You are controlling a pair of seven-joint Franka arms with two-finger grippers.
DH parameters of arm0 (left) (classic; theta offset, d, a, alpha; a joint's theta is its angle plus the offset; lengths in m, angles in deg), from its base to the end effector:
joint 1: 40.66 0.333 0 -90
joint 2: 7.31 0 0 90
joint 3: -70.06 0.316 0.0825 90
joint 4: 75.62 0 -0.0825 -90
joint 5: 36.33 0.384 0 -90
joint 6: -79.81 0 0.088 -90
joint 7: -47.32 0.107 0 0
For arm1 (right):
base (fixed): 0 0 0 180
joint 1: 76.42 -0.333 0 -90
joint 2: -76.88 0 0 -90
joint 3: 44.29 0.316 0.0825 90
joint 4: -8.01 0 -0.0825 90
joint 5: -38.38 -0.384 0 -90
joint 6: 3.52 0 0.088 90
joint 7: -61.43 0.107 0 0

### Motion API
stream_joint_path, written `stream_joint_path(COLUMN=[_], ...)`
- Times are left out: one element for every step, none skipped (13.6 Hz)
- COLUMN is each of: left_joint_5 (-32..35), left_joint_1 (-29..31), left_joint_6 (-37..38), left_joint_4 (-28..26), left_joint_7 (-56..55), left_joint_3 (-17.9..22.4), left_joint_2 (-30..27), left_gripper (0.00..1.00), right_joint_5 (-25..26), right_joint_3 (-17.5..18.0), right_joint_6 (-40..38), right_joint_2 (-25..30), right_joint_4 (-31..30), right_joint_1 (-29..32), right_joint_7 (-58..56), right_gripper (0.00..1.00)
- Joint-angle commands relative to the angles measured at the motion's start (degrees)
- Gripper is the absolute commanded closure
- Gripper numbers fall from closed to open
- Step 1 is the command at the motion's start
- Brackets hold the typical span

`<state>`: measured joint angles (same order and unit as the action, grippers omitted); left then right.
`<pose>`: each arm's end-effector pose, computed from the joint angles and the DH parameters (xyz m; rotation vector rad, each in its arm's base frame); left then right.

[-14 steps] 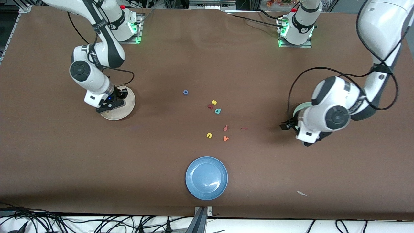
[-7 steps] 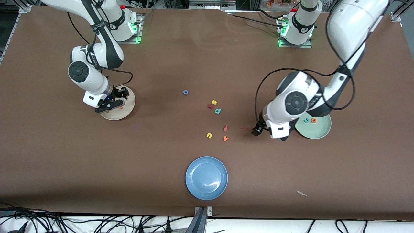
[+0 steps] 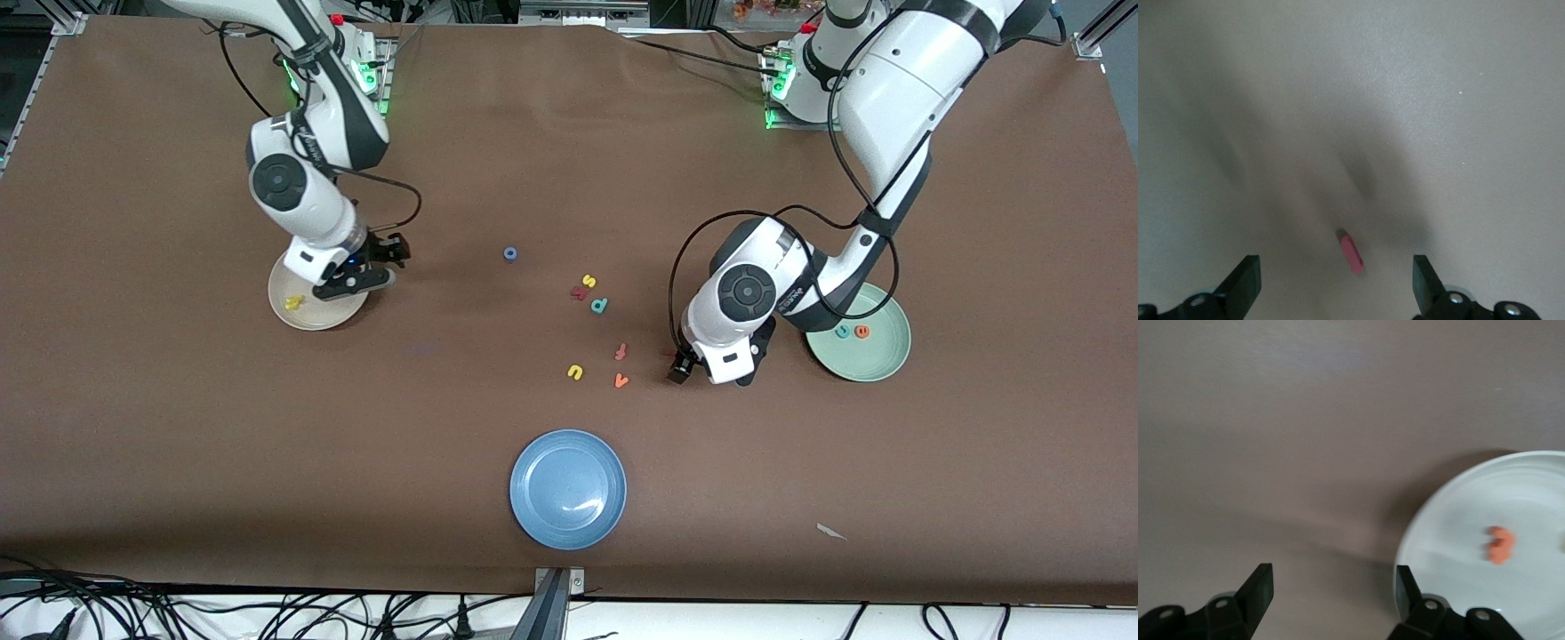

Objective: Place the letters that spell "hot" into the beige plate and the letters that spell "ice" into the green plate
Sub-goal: 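Drop the 3 on the beige plate while the left gripper reaches the bar, then grasp the bar with the left gripper while the right gripper grasps the ring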

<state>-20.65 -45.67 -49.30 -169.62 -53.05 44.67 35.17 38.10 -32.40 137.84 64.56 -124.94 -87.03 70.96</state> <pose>0.6076 -0.3069 0.2093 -2.6402 -1.6875 0.1578 0.4757 0.1986 0.2452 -3.0932 -0.3404 0.1156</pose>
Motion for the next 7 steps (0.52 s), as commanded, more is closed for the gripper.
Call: stream_joint_path(left_joint_5=[0.84, 0.84, 0.75, 0.75, 0.75, 0.75, 0.75], left_joint_1=[-2.19, -2.63, -2.72, -2.81, -2.98, -2.98, -3.07], left_joint_6=[-1.58, -1.94, -2.03, -2.03, -2.03, -2.03, -2.03], left_joint_4=[1.45, 1.63, 1.80, 2.33, 3.20, 3.73, 3.83], left_joint_7=[-2.72, -2.90, -2.90, -2.99, -3.08, -3.69, -3.78], left_joint_3=[1.74, 2.35, 2.62, 2.71, 2.71, 2.71, 2.71], left_joint_2=[1.63, 1.72, 1.99, 2.42, 3.21, 3.65, 3.92], left_gripper=[0.01, 0.01, 0.01, 0.01, 0.01, 0.01, 0.01], right_joint_5=[-0.95, -1.04, -1.04, -0.95, -1.13, -1.04, -0.43], right_joint_3=[2.42, 2.43, 2.43, 2.61, 2.61, 2.61, 2.61], right_joint_6=[0.50, 0.59, 0.59, 1.11, 3.47, 6.97, 9.18], right_joint_2=[-4.01, -5.07, -6.30, -6.92, -7.79, -9.28, -10.86], right_joint_4=[4.96, 6.71, 8.30, 9.01, 9.28, 9.54, 10.07], right_joint_1=[-3.78, -6.06, -7.13, -8.27, -10.02, -11.17, -12.66], right_joint_7=[11.17, 14.00, 16.72, 19.36, 22.17, 25.51, 27.80], right_gripper=[0.14, 0.14, 0.14, 0.14, 0.14, 0.14, 0.14])
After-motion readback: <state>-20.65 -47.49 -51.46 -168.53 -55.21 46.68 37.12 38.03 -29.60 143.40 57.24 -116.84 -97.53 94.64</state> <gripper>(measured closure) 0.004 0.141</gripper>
